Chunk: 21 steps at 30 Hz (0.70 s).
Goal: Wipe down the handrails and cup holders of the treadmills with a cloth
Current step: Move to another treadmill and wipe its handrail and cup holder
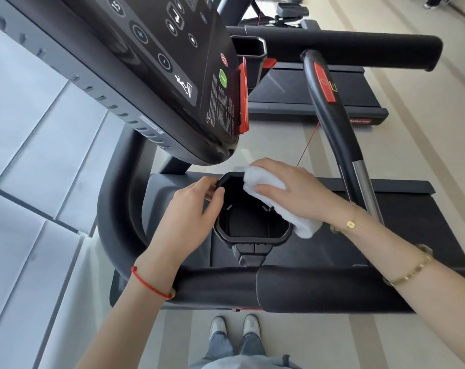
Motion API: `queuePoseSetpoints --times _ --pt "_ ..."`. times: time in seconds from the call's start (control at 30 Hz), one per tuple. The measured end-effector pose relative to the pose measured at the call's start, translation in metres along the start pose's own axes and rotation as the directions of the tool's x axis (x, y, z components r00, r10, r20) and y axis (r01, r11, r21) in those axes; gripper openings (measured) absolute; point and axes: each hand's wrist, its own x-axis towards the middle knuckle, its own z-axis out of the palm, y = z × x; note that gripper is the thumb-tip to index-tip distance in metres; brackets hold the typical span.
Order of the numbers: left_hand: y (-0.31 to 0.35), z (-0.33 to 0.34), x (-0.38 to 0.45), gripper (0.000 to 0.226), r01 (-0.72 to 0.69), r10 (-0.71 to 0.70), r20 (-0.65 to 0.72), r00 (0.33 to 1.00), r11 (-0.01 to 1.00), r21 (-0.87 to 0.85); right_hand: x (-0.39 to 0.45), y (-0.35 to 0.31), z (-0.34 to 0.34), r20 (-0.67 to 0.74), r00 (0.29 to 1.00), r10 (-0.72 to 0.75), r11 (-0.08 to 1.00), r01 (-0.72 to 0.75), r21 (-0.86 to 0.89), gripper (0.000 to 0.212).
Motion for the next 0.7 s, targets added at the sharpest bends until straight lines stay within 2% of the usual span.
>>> queuePoseSetpoints --times 0.2,0.27,0.37,0.47,0.57,0.7 --pt "0.005 -0.001 0.002 0.034 -0.026 0.026 0.033 0.999 1.0 0.003 0.007 -0.014 -0.002 0.001 0.997 0.071 0.993 -0.071 0.09 0.031" --pt "0.006 -0.002 0.002 0.036 -0.034 0.034 0.033 0.999 0.999 0.005 0.0 -0.019 0.005 -0.086 0.982 0.166 0.977 -0.152 0.153 0.032" --pt "0.006 -0.002 0.001 0.037 -0.041 0.041 0.038 0.998 0.999 0.005 -0.026 -0.023 0.02 -0.195 0.933 0.303 0.912 -0.224 0.344 0.044" --pt "0.007 -0.002 0.001 0.039 -0.039 0.039 0.049 0.998 0.999 0.01 -0.046 -0.025 0.03 -0.179 0.911 0.373 0.817 -0.23 0.528 0.054" --pt "0.007 -0.001 0.0 0.043 -0.03 0.029 0.056 0.998 0.999 0.024 -0.039 -0.025 0.026 -0.161 0.918 0.361 0.848 -0.252 0.466 0.056" --pt "0.006 -0.001 0.0 0.044 -0.019 0.017 0.068 0.998 0.999 0.032 -0.009 -0.022 0.011 -0.118 0.937 0.328 0.9 -0.272 0.339 0.04"
